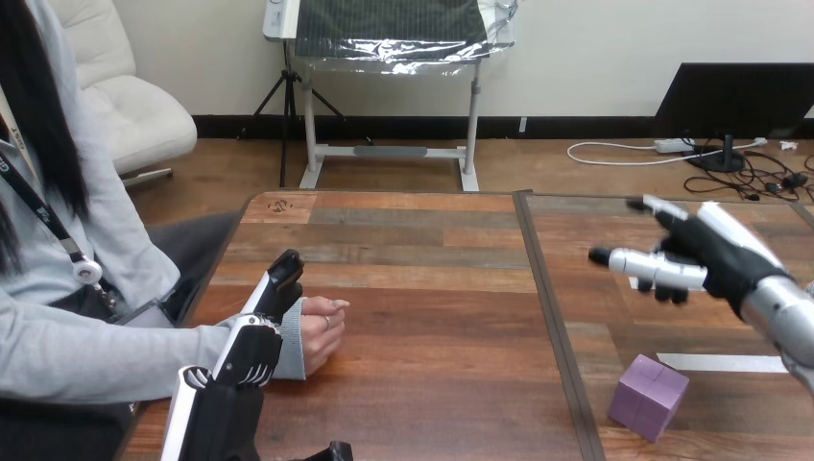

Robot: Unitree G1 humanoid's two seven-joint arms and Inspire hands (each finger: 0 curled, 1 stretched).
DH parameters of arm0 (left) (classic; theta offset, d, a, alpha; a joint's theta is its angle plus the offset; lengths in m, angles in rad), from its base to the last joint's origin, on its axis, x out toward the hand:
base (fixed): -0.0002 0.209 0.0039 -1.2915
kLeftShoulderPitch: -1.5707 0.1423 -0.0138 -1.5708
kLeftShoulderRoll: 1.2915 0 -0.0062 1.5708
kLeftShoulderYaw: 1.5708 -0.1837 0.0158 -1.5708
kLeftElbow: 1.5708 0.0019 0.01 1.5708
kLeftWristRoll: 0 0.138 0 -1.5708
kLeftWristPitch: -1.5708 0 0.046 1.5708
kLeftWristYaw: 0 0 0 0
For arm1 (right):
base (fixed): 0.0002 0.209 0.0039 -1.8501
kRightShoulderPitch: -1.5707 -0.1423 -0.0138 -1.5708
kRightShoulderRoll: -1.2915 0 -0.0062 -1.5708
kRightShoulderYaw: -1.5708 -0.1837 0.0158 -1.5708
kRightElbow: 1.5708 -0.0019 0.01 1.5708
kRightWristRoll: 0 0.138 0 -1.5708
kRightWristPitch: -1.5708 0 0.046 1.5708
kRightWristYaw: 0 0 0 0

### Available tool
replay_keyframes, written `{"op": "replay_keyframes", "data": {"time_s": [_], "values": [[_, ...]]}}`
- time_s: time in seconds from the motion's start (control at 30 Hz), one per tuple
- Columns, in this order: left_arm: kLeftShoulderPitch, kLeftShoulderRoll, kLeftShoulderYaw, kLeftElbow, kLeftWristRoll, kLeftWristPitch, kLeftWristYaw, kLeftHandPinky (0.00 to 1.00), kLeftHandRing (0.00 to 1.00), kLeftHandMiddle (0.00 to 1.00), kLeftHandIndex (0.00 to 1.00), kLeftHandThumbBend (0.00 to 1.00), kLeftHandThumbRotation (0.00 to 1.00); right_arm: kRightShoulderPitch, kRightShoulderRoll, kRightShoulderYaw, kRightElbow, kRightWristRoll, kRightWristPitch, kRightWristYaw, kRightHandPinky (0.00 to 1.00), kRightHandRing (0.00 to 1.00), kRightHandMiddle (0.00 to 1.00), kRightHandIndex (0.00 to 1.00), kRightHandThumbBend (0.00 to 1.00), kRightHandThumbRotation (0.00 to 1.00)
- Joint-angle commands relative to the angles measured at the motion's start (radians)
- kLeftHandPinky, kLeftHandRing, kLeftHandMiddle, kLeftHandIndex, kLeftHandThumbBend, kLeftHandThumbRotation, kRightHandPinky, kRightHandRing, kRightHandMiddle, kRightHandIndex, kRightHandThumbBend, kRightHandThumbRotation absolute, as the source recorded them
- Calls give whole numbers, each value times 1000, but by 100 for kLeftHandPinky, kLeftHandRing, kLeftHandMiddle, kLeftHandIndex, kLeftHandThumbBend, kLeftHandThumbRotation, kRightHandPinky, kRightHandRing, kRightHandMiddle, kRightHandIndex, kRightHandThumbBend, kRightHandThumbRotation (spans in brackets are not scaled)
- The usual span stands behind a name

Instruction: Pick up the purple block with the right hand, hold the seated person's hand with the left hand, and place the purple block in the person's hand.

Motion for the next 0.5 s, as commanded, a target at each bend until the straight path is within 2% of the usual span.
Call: {"op": "replay_keyframes", "data": {"time_s": [0.0, 0.03, 0.17, 0.33, 0.47], "values": [[-39, -8, 8, -35, 3, 0, 1, 94, 95, 96, 92, 100, 59, -54, 8, -51, -38, 47, -55, -3, 58, 68, 71, 96, 100, 73], [-39, -9, 8, -36, 3, 0, 1, 94, 95, 96, 92, 100, 59, -54, 8, -53, -37, 52, -61, -3, 66, 75, 77, 96, 100, 73], [-41, -12, 7, -29, 3, -5, -1, 94, 96, 96, 92, 100, 59, -58, 19, -83, -29, 93, -95, 9, 77, 84, 86, 95, 100, 75], [-53, -12, -8, -12, -14, -12, -7, 95, 96, 96, 92, 100, 58, -64, 40, -125, -20, 155, -128, 31, 83, 88, 90, 94, 99, 78], [-59, -14, -10, 0, -15, -12, -11, 95, 96, 96, 92, 100, 58, -74, 76, -186, -10, 245, -132, 82, 83, 89, 91, 92, 99, 79]]}}
